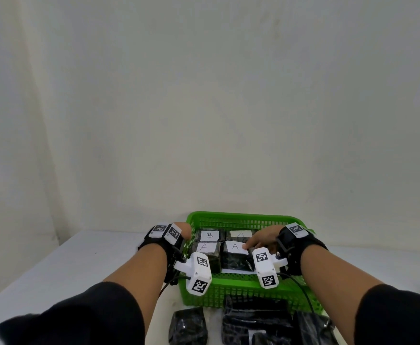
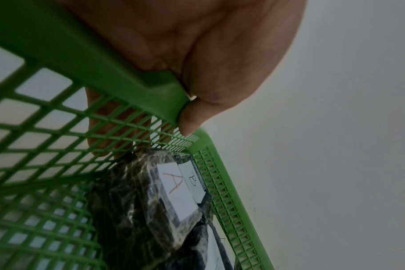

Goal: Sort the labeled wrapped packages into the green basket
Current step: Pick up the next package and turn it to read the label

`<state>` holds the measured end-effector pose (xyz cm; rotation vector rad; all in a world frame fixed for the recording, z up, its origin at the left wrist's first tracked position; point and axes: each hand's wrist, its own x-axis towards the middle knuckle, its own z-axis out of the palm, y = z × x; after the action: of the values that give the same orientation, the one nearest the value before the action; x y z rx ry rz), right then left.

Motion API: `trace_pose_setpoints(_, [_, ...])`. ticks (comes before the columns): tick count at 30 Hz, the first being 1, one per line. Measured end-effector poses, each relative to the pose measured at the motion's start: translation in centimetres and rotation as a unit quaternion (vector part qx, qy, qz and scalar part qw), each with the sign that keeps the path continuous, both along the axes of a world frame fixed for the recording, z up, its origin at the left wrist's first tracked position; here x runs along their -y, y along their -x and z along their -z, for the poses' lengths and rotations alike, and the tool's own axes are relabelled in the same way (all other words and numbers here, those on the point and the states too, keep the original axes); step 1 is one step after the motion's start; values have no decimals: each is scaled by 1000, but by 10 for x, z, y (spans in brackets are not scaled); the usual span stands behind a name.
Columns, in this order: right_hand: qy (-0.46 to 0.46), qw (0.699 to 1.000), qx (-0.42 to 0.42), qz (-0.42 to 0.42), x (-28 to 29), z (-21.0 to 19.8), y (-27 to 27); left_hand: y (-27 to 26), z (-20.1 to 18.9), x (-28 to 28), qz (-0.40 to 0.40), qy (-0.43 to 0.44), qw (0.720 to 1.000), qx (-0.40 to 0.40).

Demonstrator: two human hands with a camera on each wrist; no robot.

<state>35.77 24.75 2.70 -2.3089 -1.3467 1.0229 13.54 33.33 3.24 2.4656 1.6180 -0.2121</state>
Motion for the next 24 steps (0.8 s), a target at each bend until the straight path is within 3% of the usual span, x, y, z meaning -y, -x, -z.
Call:
trace_pose_setpoints(8, [-64, 994, 28, 82, 16, -22, 3, 0, -7, 3, -22, 34, 997, 70])
trace_pose_setpoints(12, [-126, 988, 62, 57, 30, -48, -1, 1, -24, 12, -34, 9, 993, 113])
trace_pose_setpoints(17, [-174, 966, 188, -30, 73, -77, 17, 12, -48, 28, -67, -4, 982, 177])
trace_pose_setpoints(21, [-189, 962, 184, -72, 108, -78, 42, 22, -53, 53, -65, -48, 965, 249])
trace_pose_setpoints(24, [-202, 956, 188, -102, 135, -75, 64, 26, -49, 84, -19, -75, 955, 286])
